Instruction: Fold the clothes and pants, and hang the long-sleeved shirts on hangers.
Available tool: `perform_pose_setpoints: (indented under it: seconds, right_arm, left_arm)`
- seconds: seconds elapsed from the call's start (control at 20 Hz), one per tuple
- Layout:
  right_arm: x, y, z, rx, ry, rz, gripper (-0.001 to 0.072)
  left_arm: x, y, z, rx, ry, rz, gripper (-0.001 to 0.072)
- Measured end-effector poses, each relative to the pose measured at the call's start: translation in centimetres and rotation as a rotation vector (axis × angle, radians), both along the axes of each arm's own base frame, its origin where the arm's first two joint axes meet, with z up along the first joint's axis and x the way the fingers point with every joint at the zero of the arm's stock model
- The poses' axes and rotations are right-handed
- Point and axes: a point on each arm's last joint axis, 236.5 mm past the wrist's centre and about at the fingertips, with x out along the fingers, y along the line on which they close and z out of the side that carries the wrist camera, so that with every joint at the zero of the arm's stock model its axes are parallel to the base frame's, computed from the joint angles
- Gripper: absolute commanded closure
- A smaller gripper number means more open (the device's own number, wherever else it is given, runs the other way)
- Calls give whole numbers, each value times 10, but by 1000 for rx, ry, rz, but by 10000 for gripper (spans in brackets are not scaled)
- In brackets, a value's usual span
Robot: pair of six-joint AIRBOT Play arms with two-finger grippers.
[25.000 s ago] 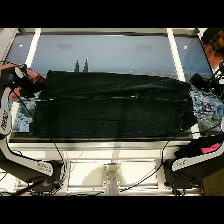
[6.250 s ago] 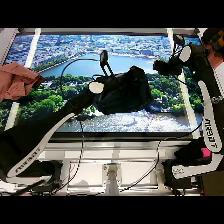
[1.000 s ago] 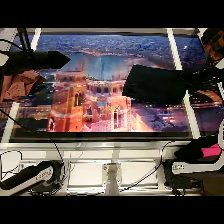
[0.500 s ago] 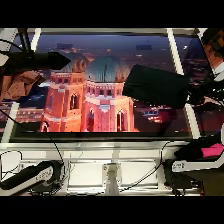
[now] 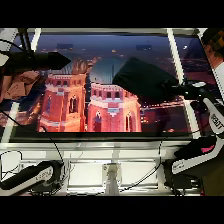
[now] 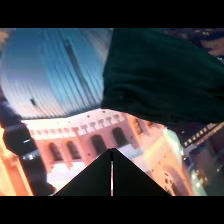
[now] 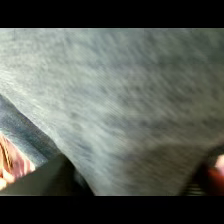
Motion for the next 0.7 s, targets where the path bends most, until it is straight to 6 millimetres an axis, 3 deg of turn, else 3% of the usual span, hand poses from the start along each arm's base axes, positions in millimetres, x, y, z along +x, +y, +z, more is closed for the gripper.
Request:
perform_pose_setpoints:
  seconds: [0.1, 0.25, 0.4, 0.55, 0.7]
  right_arm:
    - [19, 11, 0, -18, -39, -31, 683]
    - [44, 18, 12, -50, -107, -43, 680]
    - [66, 12, 36, -106, -185, -45, 681]
    - [73, -13, 52, -179, -185, -113, 681]
    - [67, -52, 60, -283, -150, -181, 682]
  left_arm:
    - [0, 0, 0, 0, 2, -2, 677]
    - [-1, 0, -1, 1, 4, -4, 678]
    - [-2, -1, -1, 1, 6, -5, 677]
    - [-2, -1, -1, 1, 8, -7, 677]
    - [-2, -1, -1, 1, 8, -7, 678]
